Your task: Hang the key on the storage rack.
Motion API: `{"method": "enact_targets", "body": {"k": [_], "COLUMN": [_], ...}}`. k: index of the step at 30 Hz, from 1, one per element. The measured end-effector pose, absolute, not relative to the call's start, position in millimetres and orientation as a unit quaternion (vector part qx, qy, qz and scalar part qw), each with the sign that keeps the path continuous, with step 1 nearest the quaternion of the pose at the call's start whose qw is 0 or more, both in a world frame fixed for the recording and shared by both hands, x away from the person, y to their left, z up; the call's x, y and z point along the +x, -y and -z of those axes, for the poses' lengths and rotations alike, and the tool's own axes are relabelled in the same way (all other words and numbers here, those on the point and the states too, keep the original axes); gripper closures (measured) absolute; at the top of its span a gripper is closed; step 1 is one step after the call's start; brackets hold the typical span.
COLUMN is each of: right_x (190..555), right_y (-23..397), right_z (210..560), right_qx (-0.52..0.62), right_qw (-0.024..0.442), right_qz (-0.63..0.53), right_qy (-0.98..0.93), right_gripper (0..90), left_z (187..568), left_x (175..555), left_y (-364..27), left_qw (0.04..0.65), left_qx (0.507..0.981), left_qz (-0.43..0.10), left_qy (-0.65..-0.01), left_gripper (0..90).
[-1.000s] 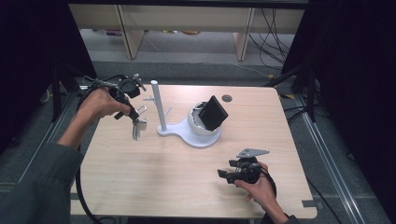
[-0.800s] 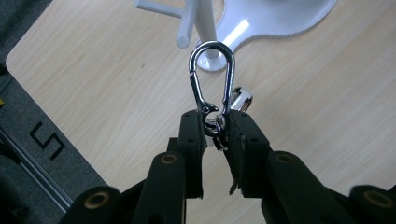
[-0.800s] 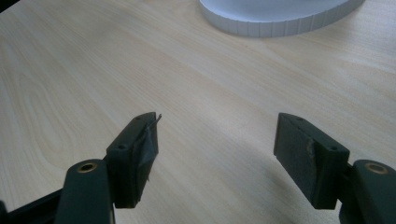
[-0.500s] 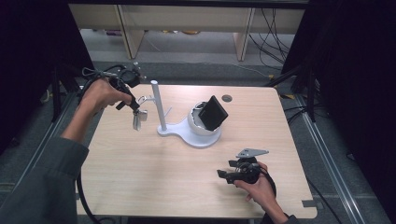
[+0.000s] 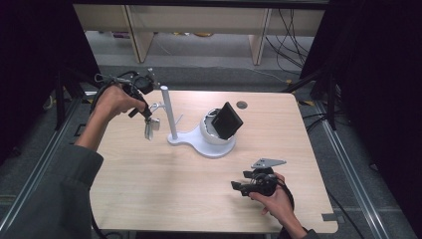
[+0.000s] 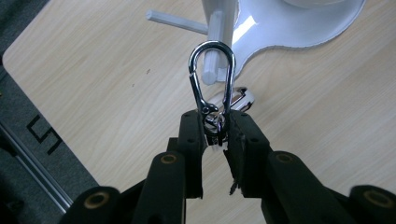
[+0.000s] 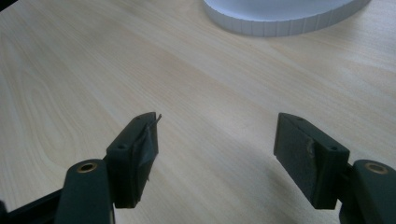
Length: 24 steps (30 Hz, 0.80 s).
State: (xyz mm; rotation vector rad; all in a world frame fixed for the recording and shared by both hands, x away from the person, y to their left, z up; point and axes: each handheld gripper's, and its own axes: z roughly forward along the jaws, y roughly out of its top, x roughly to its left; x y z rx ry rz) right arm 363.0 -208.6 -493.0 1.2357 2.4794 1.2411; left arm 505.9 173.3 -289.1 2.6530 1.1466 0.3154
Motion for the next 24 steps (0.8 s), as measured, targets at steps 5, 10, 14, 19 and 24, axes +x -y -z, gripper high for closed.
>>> {"method": "enact_targets", "body": {"k": [5, 10, 14, 19, 24], "right_x": [362.9, 363.0, 363.0, 363.7, 364.3], "right_y": [208.3, 208.1, 208.2, 208.1, 208.1], "right_z": [493.1, 493.2, 493.0, 493.6, 494.1], "right_qx": [0.406, 0.406, 0.406, 0.405, 0.404], "right_qw": [0.055, 0.054, 0.054, 0.048, 0.046], "right_qz": [-0.408, -0.408, -0.410, -0.412, -0.414], "right_qy": [-0.816, -0.816, -0.815, -0.815, -0.814], "right_gripper": [31.7, 31.7, 31.7, 31.7, 31.6], "left_z": [293.2, 296.2, 299.0, 303.0, 301.7], "left_x": [508.7, 511.3, 512.8, 511.8, 508.3], "left_y": [-169.5, -166.4, -165.6, -167.5, -171.8], "left_qw": [0.111, 0.109, 0.115, 0.122, 0.123], "left_qx": [0.908, 0.908, 0.905, 0.903, 0.904], "left_qz": [-0.108, -0.111, -0.112, -0.094, -0.094], "left_qy": [-0.389, -0.389, -0.393, -0.401, -0.399], "left_gripper": [75.1, 75.0, 74.4, 66.8, 65.5]}}
